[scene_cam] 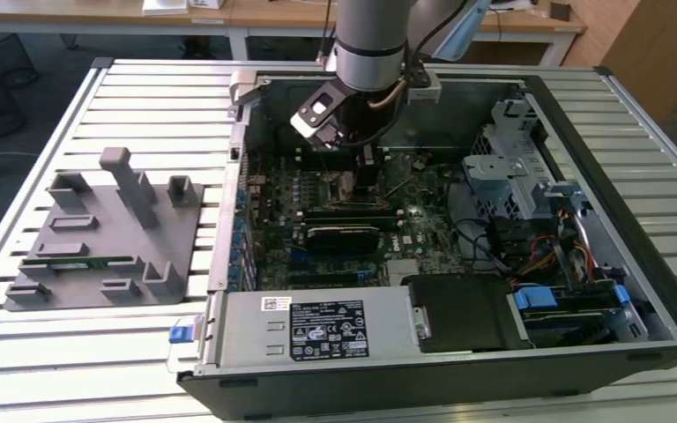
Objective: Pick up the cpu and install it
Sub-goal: 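Place the cpu into insertion slot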
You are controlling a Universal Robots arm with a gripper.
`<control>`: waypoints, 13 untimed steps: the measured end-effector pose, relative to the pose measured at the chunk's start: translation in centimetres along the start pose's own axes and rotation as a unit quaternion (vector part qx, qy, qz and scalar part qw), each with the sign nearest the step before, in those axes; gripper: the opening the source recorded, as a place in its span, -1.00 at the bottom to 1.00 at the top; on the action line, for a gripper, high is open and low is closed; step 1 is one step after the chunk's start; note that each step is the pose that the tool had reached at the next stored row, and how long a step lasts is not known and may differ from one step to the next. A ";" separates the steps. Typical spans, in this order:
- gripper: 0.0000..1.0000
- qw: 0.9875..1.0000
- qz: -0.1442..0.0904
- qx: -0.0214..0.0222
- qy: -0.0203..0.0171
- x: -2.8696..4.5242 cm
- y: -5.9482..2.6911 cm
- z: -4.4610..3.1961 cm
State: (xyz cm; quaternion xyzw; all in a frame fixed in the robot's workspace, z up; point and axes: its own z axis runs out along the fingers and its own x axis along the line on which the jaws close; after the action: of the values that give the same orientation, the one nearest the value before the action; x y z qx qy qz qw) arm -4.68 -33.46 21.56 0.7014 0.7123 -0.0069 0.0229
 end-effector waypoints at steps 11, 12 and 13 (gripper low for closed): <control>0.05 1.000 0.004 0.000 0.001 0.39 -0.09 1.04; 0.05 1.000 0.004 0.000 0.001 0.42 -0.14 1.14; 0.05 1.000 0.004 0.000 0.001 0.45 -0.16 1.23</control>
State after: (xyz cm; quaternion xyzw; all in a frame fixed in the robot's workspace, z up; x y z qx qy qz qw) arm -4.82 -33.07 20.30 0.7042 0.7096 -0.0065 0.0224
